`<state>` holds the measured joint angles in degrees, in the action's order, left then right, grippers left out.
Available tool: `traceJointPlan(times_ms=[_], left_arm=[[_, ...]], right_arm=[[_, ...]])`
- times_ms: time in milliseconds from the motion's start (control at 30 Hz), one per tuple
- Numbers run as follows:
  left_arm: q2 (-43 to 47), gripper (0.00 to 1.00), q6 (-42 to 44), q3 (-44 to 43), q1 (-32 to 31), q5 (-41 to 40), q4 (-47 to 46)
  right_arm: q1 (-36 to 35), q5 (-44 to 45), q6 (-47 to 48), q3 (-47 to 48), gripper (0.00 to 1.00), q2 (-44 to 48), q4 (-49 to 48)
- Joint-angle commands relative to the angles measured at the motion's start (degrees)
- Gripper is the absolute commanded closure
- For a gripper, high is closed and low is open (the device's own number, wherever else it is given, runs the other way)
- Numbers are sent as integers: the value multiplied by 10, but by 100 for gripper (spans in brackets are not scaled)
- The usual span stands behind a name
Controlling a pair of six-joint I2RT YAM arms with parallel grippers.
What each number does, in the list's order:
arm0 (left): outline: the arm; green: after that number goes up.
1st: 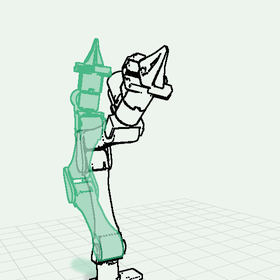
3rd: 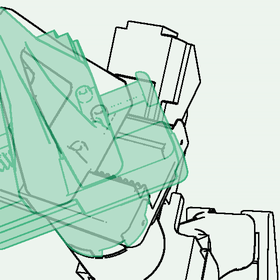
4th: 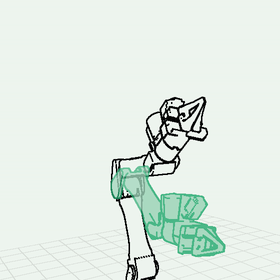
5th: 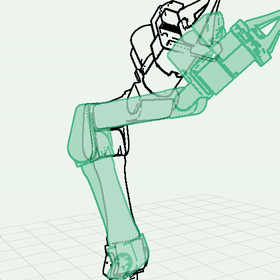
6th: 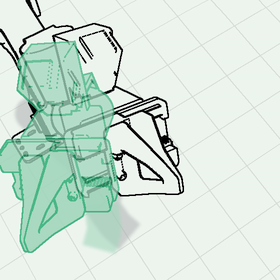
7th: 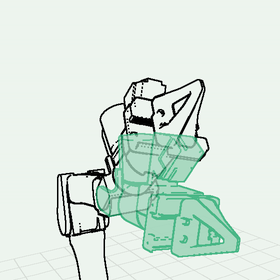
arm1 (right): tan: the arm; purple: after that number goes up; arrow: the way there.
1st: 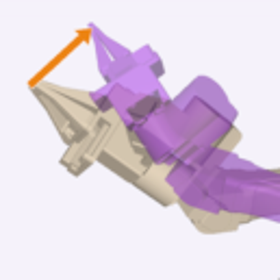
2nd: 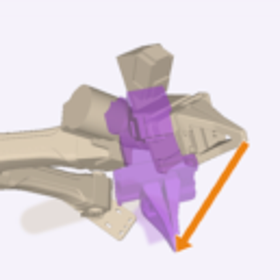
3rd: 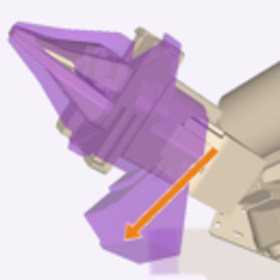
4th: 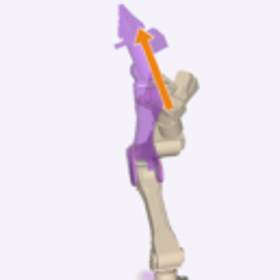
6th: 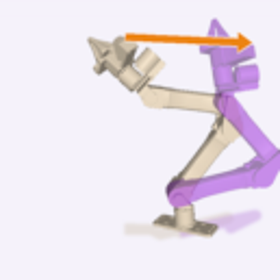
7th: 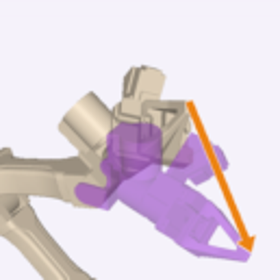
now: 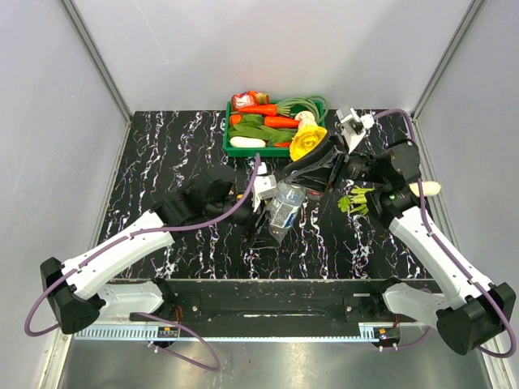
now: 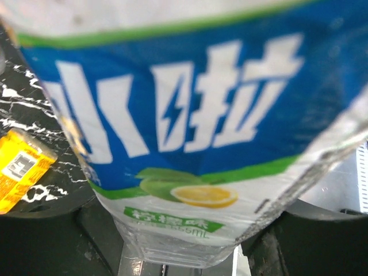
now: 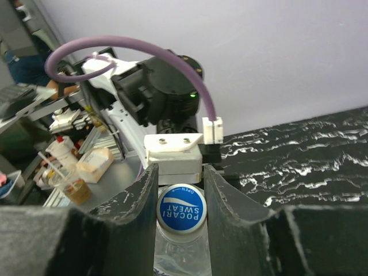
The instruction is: Unscrew the bottle caps
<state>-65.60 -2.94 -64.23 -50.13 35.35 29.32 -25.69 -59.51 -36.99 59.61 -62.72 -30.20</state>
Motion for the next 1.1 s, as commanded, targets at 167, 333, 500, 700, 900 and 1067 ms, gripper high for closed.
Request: traceJointPlan(times_ms=[167, 333, 500, 700, 900, 1067], left_arm=[[3, 32, 8, -4, 5, 105, -29], [-1, 34, 16, -2, 6, 125, -22], [-1, 34, 19, 1, 5, 129, -21], [2, 35, 14, -1, 6, 101, -22], [7, 34, 13, -1, 6, 44, -15], [3, 34, 13, -5, 8, 4, 2]], right_arm=[[3, -96, -51, -1, 100, 15, -215], [4, -106, -62, -1, 100, 12, -257], [3, -112, -81, -3, 100, 5, -290], [3, -83, -84, -9, 80, 1, -271], [3, -45, -61, -2, 12, 7, -216], [3, 9, 12, 16, 0, 28, -99]])
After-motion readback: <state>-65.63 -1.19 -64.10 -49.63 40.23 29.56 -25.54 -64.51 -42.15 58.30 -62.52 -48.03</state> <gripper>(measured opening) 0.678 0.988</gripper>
